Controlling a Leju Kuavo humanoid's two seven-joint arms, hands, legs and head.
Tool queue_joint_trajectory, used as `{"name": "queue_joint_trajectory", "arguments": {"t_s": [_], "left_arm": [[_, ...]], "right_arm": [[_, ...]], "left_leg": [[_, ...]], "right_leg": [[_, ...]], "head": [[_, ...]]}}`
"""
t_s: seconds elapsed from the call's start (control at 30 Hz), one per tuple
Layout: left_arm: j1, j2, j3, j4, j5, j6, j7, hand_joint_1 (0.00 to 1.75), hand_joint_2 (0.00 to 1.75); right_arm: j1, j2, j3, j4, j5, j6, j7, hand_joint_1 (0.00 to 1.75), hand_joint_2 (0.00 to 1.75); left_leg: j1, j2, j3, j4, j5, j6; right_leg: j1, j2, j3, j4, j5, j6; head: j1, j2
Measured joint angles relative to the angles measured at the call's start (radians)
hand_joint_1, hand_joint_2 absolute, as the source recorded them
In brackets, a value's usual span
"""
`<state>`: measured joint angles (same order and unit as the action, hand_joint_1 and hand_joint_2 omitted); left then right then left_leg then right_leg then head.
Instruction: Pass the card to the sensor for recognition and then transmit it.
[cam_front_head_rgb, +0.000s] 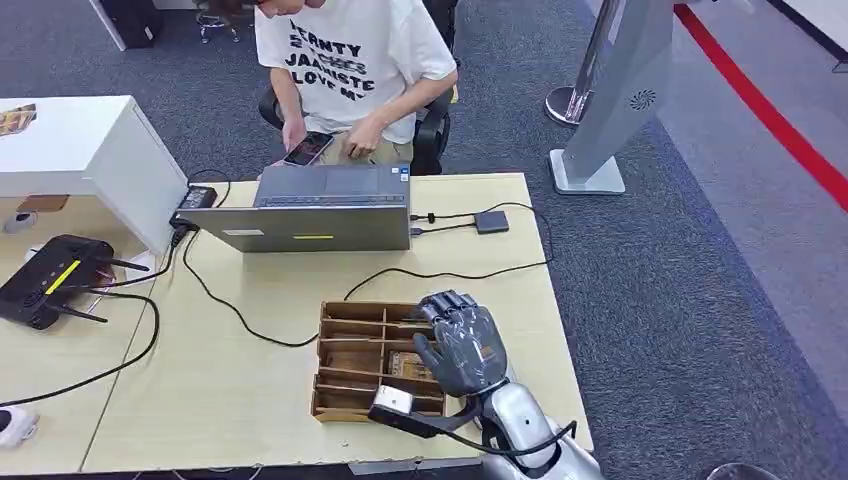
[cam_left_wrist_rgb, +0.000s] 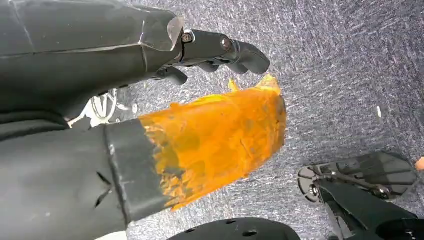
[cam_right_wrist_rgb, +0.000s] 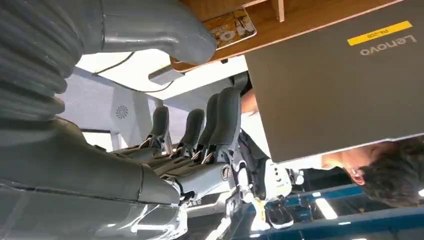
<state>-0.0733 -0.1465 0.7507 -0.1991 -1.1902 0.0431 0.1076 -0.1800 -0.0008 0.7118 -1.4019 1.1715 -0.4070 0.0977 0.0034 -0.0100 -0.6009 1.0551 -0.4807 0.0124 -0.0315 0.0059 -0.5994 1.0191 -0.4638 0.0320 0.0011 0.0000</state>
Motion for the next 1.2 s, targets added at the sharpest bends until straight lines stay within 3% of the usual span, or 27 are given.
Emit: {"name": "queue_joint_trajectory", "arguments": {"t_s": [0.73, 0.93, 1.0, 1.2], "left_arm": [[-0.001, 0.0, 0.0, 0.0, -0.007, -0.01, 0.003, 0.0, 0.0], [-0.001, 0.0, 0.0, 0.0, -0.012, -0.01, 0.003, 0.0, 0.0], [-0.001, 0.0, 0.0, 0.0, -0.012, -0.01, 0.003, 0.0, 0.0], [-0.001, 0.0, 0.0, 0.0, -0.013, -0.01, 0.002, 0.0, 0.0]], "right_arm": [[-0.028, 0.033, -0.023, 0.093, -0.039, 0.034, 0.004, 0.86, 1.75], [-0.029, 0.033, -0.028, 0.109, -0.043, 0.041, 0.004, 1.01, 1.75], [-0.032, 0.033, -0.031, 0.112, -0.043, 0.041, 0.004, 1.43, 1.75], [-0.043, 0.035, -0.04, 0.118, -0.043, 0.044, 0.005, 1.64, 1.75]], "left_leg": [[0.0, 0.0, 0.0, 0.0, 0.0, 0.0], [0.0, 0.0, 0.0, 0.0, 0.0, 0.0], [0.0, 0.0, 0.0, 0.0, 0.0, 0.0], [0.0, 0.0, 0.0, 0.0, 0.0, 0.0]], "right_leg": [[0.0, 0.0, 0.0, 0.0, 0.0, 0.0], [0.0, 0.0, 0.0, 0.0, 0.0, 0.0], [0.0, 0.0, 0.0, 0.0, 0.0, 0.0], [0.0, 0.0, 0.0, 0.0, 0.0, 0.0]], "head": [[0.0, 0.0], [0.0, 0.0], [0.0, 0.0], [0.0, 0.0]]}}
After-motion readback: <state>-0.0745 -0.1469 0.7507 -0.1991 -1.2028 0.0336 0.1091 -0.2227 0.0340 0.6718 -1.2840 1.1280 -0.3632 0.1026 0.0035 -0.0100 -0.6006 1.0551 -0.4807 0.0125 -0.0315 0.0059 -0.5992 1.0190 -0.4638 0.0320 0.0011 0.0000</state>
